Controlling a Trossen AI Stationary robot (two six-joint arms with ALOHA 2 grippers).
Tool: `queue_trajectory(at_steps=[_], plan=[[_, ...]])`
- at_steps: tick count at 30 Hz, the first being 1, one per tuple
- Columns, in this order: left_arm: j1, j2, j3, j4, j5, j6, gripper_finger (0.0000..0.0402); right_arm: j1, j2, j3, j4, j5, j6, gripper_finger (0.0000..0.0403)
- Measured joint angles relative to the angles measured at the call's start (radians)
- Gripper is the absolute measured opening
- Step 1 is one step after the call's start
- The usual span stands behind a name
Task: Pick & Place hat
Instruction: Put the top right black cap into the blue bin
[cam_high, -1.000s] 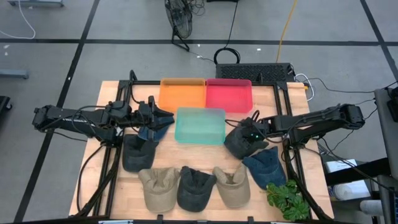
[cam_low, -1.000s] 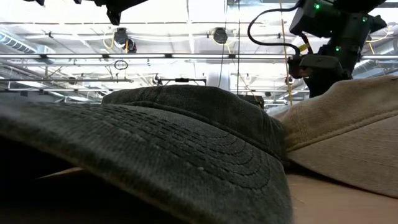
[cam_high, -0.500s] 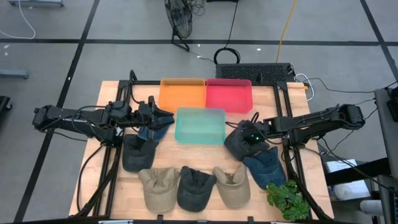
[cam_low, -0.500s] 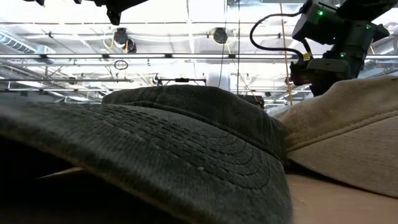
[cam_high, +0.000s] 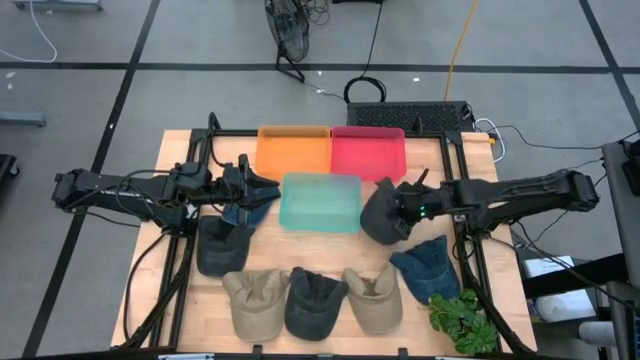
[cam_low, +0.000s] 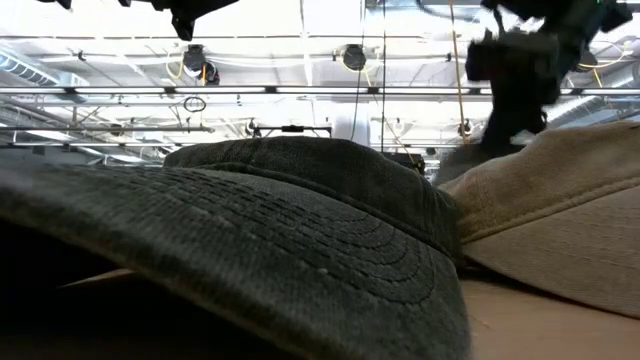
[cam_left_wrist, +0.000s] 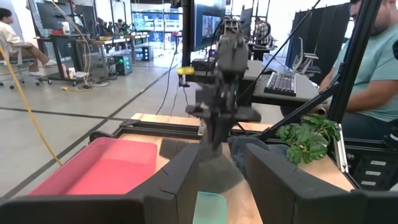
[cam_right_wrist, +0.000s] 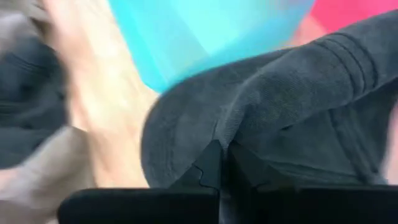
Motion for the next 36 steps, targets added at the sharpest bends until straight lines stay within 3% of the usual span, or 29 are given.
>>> queue_trajectory(at_steps=[10,25,31,36], plan=[[0.001,0.0,0.0,0.0,0.0,0.004,0.0141,0.015,0.059,0.238,-0.055,0.081,-0.306,0.0],[0.001,0.0,0.0,-0.006,-0.008,0.027,0.0141,-0.041,0.523,0.562,0.134,0.163,-0.929,0.0],[0.001,0.0,0.0,-0.046,-0.009,0.05,0.0141,-0.074,0.636,0.601,0.209,0.157,-1.048,0.0],[0.001,0.0,0.0,-0.066,-0.032,0.049,0.0141,-0.099,0.696,0.602,0.232,0.117,-1.046,0.0]])
